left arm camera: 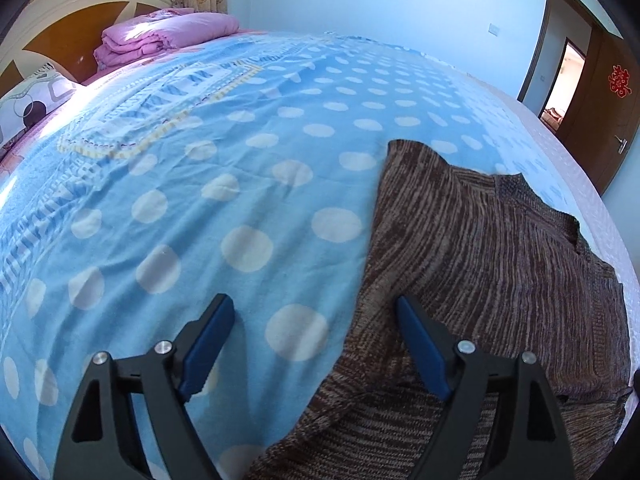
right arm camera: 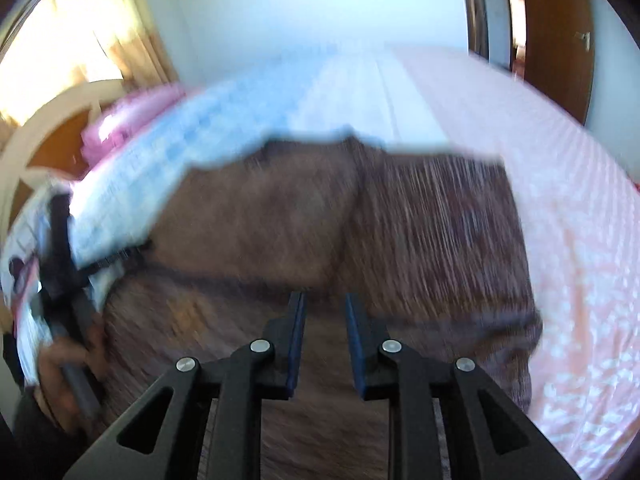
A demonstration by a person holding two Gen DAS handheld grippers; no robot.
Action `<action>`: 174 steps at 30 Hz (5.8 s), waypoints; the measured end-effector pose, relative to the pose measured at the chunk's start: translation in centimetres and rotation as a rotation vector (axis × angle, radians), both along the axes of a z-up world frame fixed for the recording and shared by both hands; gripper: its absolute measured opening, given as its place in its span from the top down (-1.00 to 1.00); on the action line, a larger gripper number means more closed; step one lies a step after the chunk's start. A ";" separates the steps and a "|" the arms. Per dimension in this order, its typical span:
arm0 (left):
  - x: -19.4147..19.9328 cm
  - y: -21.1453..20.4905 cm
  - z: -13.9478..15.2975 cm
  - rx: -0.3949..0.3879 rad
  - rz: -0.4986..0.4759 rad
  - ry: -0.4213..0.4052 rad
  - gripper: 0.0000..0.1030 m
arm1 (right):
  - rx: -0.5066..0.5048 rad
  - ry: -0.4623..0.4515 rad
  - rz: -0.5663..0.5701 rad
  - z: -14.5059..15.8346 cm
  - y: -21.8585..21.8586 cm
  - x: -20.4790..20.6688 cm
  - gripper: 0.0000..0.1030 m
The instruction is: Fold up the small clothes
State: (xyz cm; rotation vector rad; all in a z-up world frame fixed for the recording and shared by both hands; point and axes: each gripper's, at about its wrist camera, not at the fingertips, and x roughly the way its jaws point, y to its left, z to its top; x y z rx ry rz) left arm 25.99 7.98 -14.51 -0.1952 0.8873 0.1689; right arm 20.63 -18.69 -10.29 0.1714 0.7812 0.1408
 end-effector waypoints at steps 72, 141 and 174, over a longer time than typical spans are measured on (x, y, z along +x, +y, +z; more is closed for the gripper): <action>-27.3 6.4 -0.3 -0.363 -0.594 0.084 0.81 | 0.078 0.260 -0.031 -3.5 -6.7 -28.2 0.90; -8.5 7.3 5.8 -0.319 -0.585 0.004 0.89 | 0.381 0.189 -0.273 -4.1 -11.9 -7.0 0.89; -8.8 -1.5 1.2 -0.059 -0.750 -0.019 0.19 | 0.126 -0.045 -0.309 0.8 -11.2 -17.1 0.46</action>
